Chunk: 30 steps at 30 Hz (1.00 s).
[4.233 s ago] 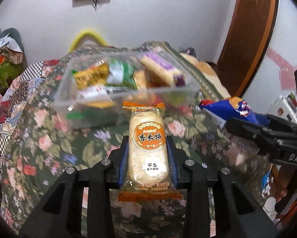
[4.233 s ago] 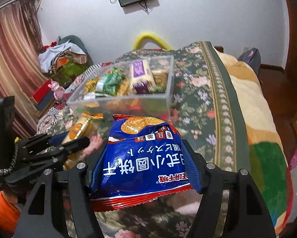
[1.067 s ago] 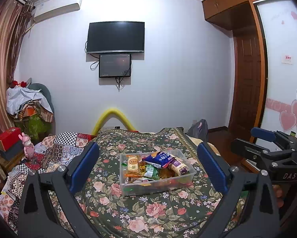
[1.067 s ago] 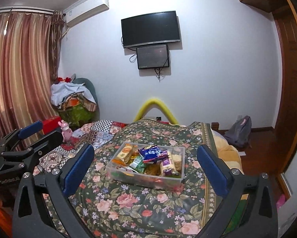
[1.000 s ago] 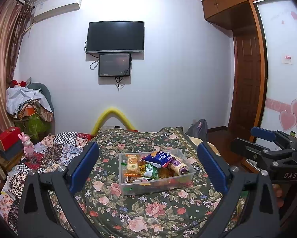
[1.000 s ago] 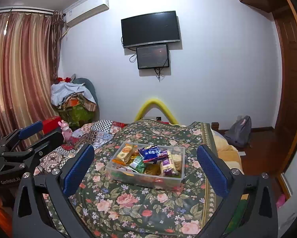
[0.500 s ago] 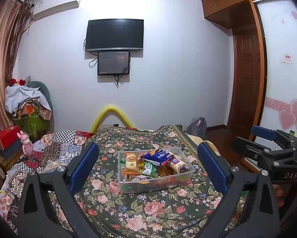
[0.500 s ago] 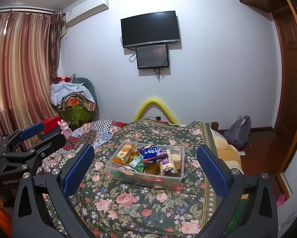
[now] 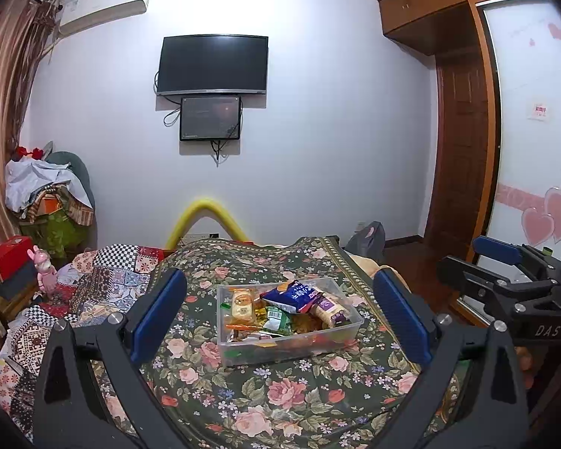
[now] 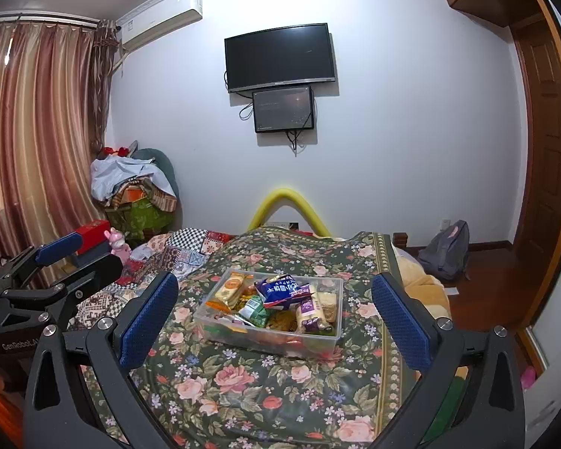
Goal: Organize snacks
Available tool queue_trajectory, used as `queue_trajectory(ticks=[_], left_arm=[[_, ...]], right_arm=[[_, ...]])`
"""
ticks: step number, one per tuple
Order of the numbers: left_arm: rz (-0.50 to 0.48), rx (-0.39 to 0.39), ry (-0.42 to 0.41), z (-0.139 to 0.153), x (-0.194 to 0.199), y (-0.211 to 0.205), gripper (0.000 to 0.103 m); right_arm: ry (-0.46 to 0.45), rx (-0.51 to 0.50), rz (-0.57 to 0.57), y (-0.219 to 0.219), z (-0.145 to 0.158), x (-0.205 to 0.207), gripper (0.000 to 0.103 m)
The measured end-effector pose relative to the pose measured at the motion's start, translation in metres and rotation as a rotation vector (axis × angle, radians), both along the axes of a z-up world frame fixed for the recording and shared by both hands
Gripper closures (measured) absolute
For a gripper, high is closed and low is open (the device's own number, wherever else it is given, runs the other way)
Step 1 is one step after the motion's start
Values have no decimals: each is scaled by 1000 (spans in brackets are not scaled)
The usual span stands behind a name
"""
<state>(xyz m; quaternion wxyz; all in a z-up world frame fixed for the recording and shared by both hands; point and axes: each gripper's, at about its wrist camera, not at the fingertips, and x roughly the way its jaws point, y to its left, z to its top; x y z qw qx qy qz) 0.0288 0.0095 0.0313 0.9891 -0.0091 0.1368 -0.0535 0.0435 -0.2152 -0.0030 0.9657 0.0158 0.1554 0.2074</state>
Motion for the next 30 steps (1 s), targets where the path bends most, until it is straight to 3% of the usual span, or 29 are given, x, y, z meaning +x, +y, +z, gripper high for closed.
queue_trajectory(ticks=[30], left_arm=[[-16,-3,11,-6,1,1,2]], right_arm=[[6,-17,-18,0,-3,1,0]])
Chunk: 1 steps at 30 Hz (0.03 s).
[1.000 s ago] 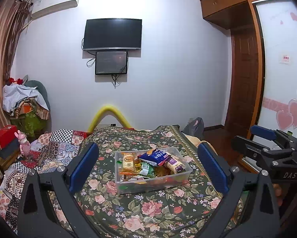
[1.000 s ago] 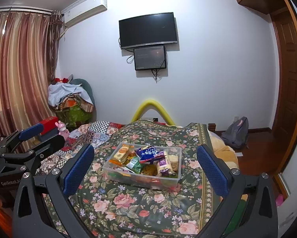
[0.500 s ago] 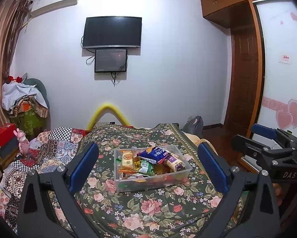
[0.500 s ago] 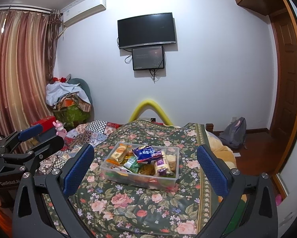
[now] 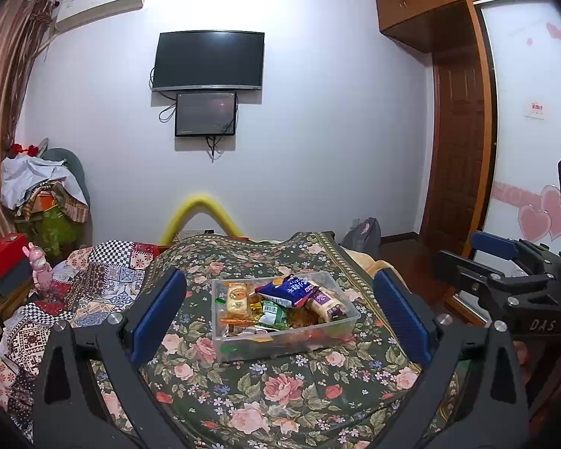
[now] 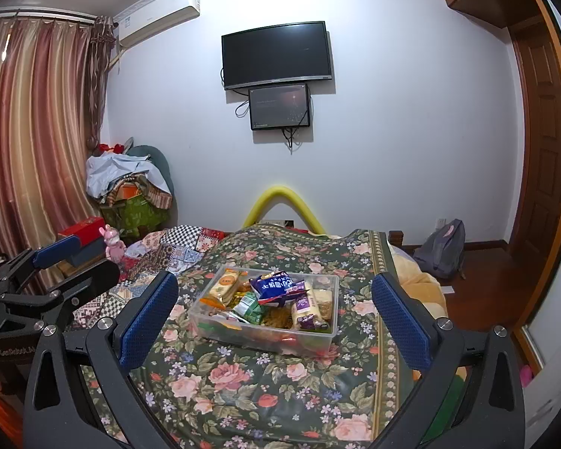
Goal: Organize snacks
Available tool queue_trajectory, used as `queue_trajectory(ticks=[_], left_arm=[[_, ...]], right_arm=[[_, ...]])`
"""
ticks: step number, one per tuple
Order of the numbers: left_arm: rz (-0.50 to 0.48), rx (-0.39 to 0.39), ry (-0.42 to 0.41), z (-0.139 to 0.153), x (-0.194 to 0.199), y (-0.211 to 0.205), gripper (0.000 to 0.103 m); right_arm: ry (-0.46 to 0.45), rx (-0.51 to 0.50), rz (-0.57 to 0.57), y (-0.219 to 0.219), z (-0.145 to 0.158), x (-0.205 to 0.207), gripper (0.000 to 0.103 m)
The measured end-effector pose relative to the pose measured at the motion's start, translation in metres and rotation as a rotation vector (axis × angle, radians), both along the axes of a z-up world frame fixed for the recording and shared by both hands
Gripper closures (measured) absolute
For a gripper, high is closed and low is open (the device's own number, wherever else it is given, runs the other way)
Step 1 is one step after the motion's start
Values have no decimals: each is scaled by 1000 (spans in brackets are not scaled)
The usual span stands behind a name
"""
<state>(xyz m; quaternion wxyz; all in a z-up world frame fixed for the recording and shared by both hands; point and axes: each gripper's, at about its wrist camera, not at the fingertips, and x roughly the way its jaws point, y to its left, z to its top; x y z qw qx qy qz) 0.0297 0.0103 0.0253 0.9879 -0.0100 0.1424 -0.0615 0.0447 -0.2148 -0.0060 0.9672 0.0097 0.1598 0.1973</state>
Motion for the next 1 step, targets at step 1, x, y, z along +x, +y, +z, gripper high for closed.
queue_trajectory(ticks=[1], left_arm=[[-1,-1,3,-1,0,0,2]], right_arm=[[0,-1,-1,0,0,0,0]])
